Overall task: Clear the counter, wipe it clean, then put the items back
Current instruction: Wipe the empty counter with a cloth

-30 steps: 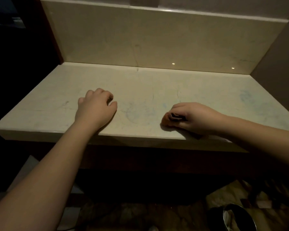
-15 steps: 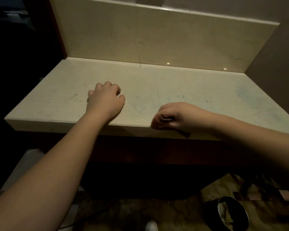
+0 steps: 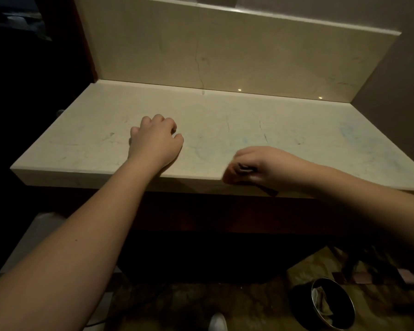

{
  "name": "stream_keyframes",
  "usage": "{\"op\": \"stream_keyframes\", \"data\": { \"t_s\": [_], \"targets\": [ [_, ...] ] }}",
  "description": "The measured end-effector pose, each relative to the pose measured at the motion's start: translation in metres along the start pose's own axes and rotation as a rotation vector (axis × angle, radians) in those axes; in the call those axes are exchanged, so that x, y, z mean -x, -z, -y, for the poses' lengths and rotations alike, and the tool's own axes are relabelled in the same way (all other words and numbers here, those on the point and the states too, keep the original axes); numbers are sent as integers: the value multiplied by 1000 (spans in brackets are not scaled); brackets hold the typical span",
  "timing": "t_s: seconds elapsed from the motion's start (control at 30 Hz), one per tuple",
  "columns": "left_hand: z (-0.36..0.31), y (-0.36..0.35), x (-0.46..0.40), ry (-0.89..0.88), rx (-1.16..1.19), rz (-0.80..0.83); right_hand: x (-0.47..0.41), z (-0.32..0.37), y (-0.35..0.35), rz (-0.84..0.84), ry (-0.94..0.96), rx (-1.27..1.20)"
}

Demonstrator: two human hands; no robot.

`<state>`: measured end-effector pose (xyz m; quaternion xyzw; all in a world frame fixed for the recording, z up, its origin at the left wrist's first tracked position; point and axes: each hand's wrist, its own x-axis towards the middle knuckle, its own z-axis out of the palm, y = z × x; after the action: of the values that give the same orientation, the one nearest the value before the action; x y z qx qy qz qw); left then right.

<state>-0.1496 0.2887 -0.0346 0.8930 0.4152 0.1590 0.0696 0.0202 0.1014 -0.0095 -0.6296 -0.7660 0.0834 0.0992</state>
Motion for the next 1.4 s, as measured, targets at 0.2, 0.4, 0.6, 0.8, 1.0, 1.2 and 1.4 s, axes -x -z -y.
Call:
{"op": "stream_keyframes", "data": {
  "t_s": [0.2,0.4,0.6,0.8,1.0,1.2,1.4],
  "targets": [
    [2,-1,-2,-8,-4,-3,-11,-32,10,-126,-341,107],
    [1,-1,-2,-11,-15,-12,11,1,-8,-177,-160,51],
    [2,-3,-2,-19,-10,-13,30,-44,7,-197,-415,123],
    [1,-3,-2,-16,-14,-16,-2,-23,-11,-266,-356,154],
    [1,-2,0,-26,-23,-18,42,-11,-6,-186,-259,83],
    [-2,-1,3,-27,-46,-22,12,-59,10,-202,-595,206],
    [-6,2,6,-29,-86,-27,30,-14,-8,-218,-286,128]
  ]
}}
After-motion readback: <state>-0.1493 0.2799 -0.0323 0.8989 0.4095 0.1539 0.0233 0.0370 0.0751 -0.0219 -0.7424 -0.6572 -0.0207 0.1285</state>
